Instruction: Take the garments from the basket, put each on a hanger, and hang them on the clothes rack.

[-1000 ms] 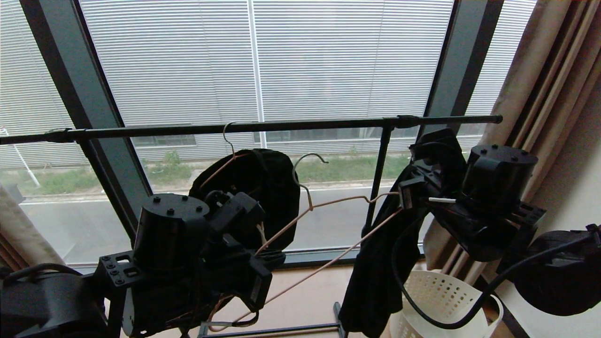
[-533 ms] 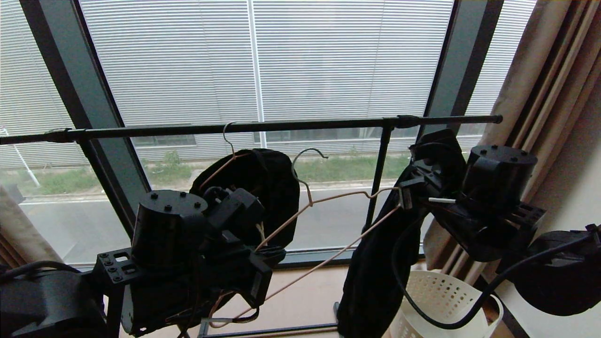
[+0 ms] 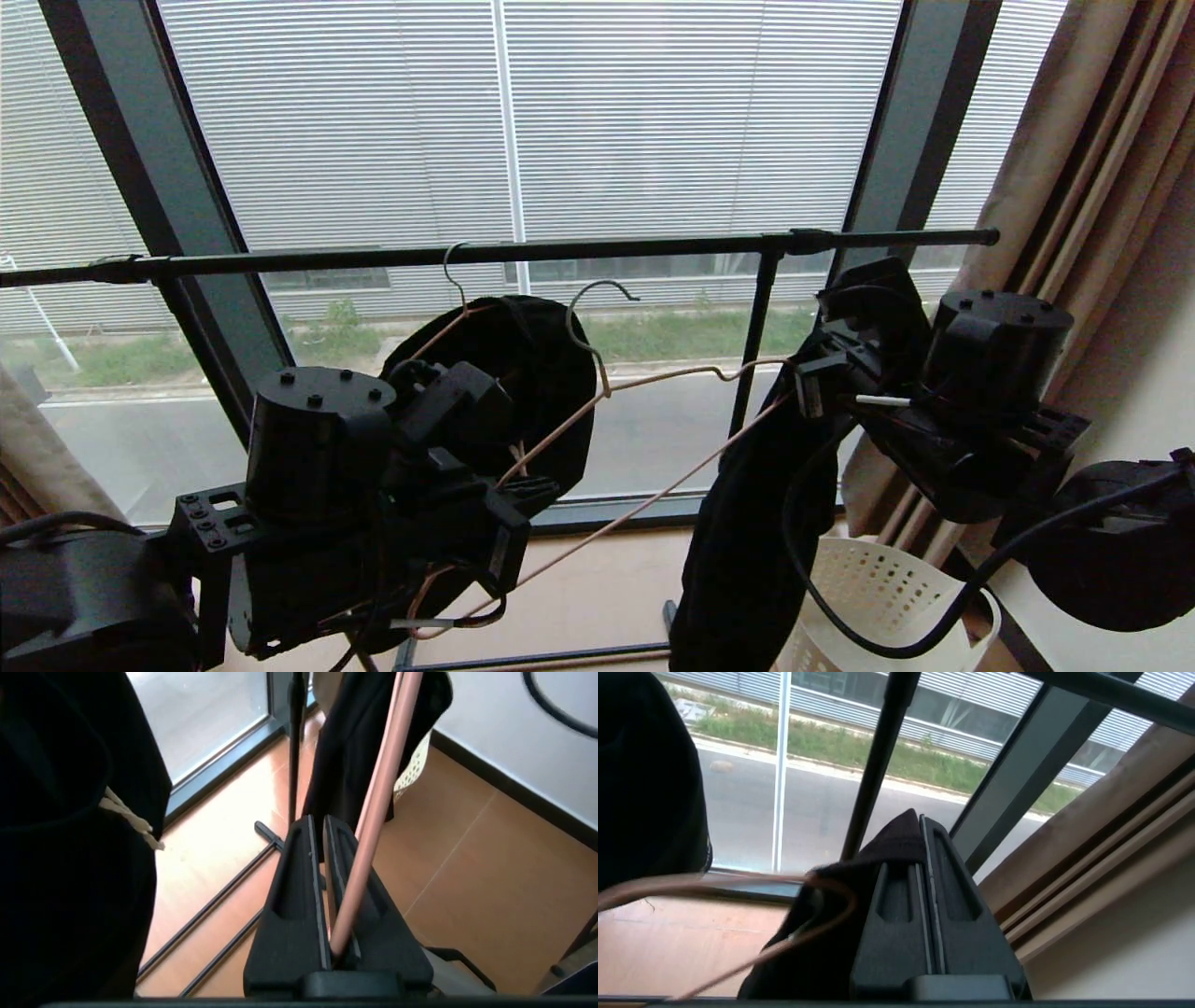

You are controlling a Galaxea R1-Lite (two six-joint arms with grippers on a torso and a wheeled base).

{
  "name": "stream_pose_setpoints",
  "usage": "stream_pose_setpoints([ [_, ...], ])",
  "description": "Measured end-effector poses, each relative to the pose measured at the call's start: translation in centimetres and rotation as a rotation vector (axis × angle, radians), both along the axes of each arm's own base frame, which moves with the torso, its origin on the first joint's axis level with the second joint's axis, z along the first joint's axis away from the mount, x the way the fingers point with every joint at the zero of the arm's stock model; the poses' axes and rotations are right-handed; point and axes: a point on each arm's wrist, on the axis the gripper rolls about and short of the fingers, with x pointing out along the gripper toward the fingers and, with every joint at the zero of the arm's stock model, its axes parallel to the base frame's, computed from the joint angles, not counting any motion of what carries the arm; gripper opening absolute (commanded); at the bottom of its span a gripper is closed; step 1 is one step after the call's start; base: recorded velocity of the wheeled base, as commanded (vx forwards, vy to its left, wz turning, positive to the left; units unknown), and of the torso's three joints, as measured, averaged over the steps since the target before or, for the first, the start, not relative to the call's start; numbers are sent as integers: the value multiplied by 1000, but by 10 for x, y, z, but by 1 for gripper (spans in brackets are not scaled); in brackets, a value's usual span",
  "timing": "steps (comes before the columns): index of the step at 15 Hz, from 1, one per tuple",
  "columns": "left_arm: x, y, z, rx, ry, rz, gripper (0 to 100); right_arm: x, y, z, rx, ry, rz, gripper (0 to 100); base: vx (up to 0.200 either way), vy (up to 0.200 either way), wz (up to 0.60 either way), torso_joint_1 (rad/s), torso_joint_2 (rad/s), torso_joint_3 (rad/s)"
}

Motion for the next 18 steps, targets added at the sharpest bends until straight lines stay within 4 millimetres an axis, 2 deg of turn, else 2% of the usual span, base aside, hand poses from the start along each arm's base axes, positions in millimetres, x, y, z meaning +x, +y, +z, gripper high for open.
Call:
stream_pose_setpoints([
  [4,1,-14,-1,2,0,-36,0,-4,6,-2,-3,5,20,0,0,0,0,0,0,0],
  [8,3,-16,-6,13,11,-36,0,-14,12,2,-1,-2,36,0,0,0,0,0,0,0],
  [18,7,-18,-8,19,-8,-1,0,-72,45,13,1,-24,190,0,0,0,0,0,0,0],
])
